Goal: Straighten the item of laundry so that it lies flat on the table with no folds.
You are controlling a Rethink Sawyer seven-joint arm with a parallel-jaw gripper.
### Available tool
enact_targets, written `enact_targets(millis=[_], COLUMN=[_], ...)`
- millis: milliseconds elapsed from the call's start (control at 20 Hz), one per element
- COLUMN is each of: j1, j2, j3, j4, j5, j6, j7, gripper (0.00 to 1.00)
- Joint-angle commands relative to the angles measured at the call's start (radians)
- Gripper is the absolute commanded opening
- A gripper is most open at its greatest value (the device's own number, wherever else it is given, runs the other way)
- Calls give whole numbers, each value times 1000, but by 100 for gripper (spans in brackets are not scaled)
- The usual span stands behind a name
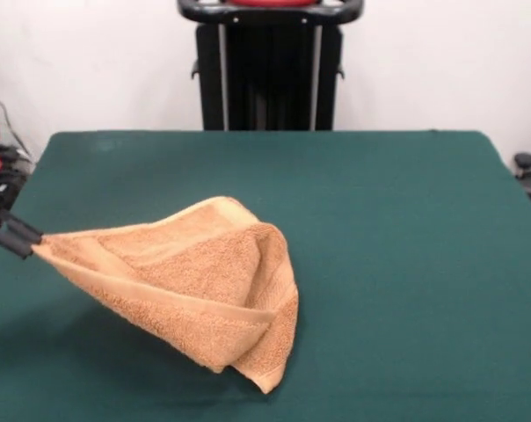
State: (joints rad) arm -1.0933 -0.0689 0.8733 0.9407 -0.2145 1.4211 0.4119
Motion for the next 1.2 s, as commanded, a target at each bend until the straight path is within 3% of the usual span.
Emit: enact_targets(millis=[50, 100, 150, 300, 400, 550, 700, 950, 1200], j1=[133, 149, 82, 90, 89, 118, 101, 68, 24], j2=[120, 139, 171, 251, 275, 255, 285, 318, 354], j3=[51, 64, 49, 127, 192, 235, 390, 616, 886], j4=[-368, -418, -438, -579, -622, -616, -689, -746, -807], j5=[-62, -73, -102, -192, -259, -272, -464, -734, -1062], j6=[239, 265, 297, 381, 406, 398, 524, 612, 676], j7=[-310, -314, -386, -444, -461, -406, -441, -508, -611], gripper=[0, 0, 0, 0, 0, 0, 0, 0, 0])
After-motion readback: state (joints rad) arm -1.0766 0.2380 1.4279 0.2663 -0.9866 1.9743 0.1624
